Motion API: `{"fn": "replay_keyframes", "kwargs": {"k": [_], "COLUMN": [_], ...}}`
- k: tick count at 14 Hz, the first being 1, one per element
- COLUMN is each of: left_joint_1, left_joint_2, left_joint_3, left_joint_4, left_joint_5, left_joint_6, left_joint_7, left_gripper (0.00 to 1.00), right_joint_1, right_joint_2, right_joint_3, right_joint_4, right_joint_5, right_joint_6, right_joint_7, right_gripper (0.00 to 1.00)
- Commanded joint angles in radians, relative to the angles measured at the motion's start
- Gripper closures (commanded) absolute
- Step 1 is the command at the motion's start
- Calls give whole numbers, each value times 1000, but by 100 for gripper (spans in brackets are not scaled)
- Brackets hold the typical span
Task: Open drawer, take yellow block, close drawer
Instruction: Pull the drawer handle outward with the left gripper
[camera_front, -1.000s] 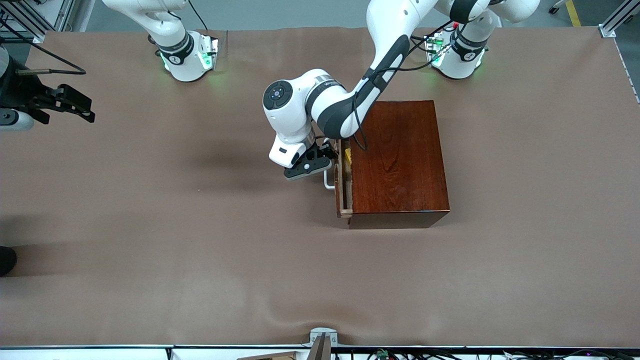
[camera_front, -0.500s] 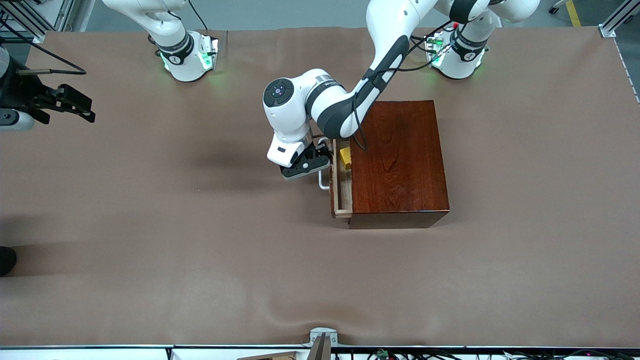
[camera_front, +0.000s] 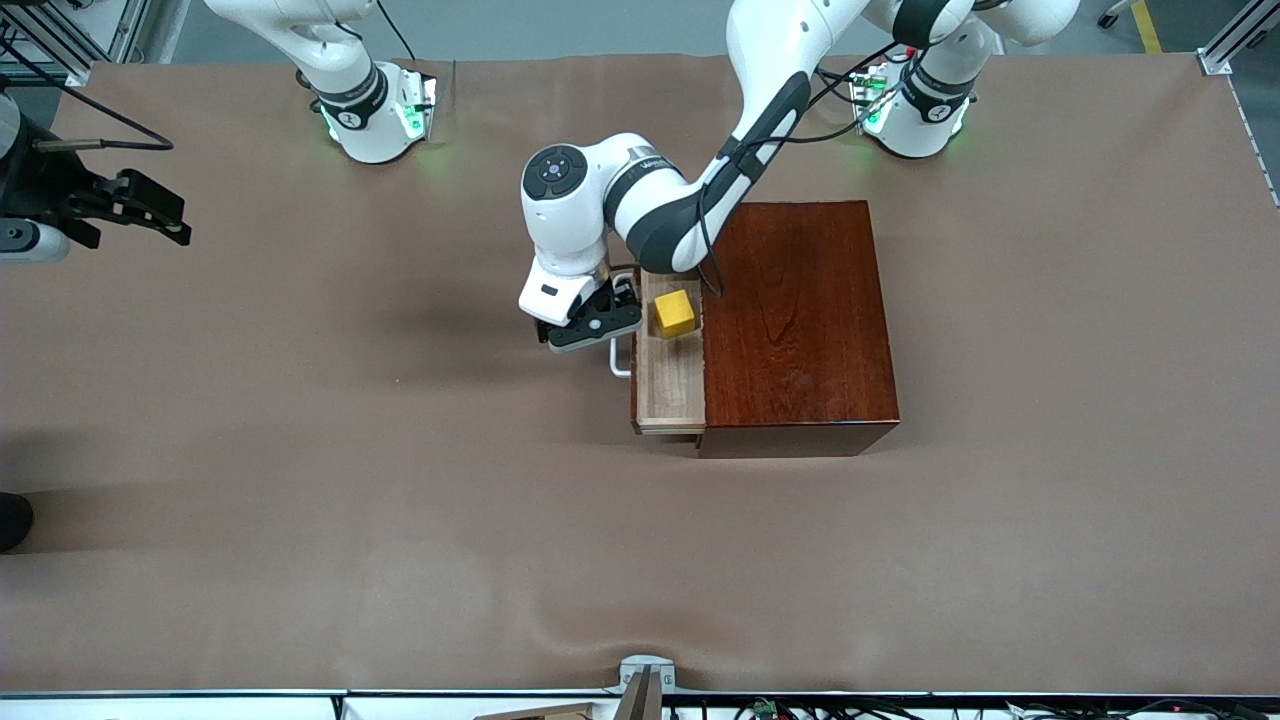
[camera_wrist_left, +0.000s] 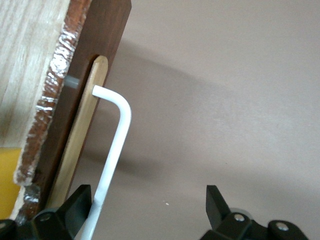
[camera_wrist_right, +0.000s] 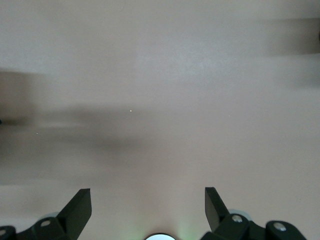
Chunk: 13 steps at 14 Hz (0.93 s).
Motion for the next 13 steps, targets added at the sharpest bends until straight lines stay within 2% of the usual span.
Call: {"fn": "replay_keyframes", "kwargs": {"k": [1,6,9,11,13], "left_joint_1": [-9,-10,-17,-14,-3], "left_joint_2": [52,64,57,32,-43], "left_joint_3": [-1,-7,-5,-5,2], "left_joint_4": [94,99,97,97,93], "left_joint_5": [-17,-17,-17,-17,-17], "left_joint_6": [12,61,52,5,-69], "left_joint_7": [-36,-68,-68,-64,-61], "left_gripper": [0,0,0,0,0], "right_joint_1": [-18,-28,-58,-63,-80], "right_joint_2": [-8,3,44,53,96], "right_joint_3": [10,10,9,7,7], "right_joint_4": [-8,-8,10,22,26], "right_joint_5": [4,2,-1,-4,-6], "right_joint_6": [5,10,10,7,4], "right_joint_7": [-11,-10,-11,-8,-7], "right_gripper": [0,0,0,0,0]}}
